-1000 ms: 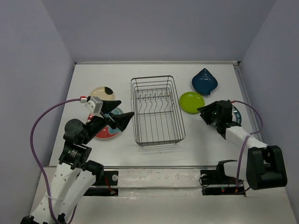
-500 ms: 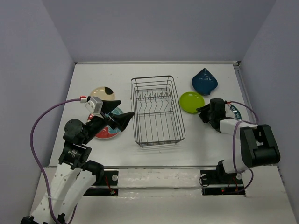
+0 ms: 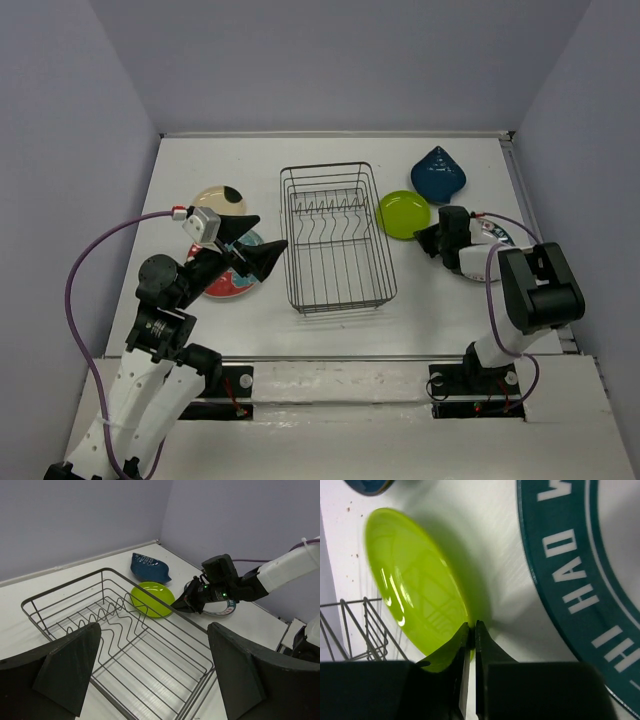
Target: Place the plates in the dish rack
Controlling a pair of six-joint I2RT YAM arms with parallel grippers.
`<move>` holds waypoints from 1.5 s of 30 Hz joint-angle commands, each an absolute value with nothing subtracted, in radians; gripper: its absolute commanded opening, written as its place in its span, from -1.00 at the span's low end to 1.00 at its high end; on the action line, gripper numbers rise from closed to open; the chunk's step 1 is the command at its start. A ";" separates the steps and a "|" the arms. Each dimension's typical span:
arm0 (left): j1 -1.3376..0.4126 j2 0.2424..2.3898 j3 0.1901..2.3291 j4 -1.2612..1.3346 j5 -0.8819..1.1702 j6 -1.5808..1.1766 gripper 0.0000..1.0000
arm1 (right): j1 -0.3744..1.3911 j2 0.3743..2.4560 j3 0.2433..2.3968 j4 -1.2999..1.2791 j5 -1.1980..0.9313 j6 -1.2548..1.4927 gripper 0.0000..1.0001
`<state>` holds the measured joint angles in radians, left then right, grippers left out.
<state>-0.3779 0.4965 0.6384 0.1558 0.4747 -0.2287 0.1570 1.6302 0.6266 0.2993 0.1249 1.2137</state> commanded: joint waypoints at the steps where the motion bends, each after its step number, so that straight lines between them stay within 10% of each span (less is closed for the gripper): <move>1: -0.377 0.506 0.675 0.199 0.488 -0.221 0.98 | 0.204 1.576 0.591 0.334 0.195 1.220 -0.86; 15: -0.376 0.489 0.672 0.204 0.489 -0.229 0.98 | 0.385 0.999 0.751 -0.119 0.646 0.792 -0.86; 29: -0.380 0.472 0.672 0.201 0.474 -0.232 0.98 | 0.690 1.483 1.484 -0.682 0.897 0.478 -0.86; 45: -0.405 0.465 0.675 0.195 0.468 -0.229 0.98 | 0.723 1.709 1.658 -0.899 0.929 0.607 -0.86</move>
<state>-0.4000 0.4732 0.6384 0.1566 0.4660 -0.2291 0.7147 1.7084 1.5879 -0.8101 0.8505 0.5682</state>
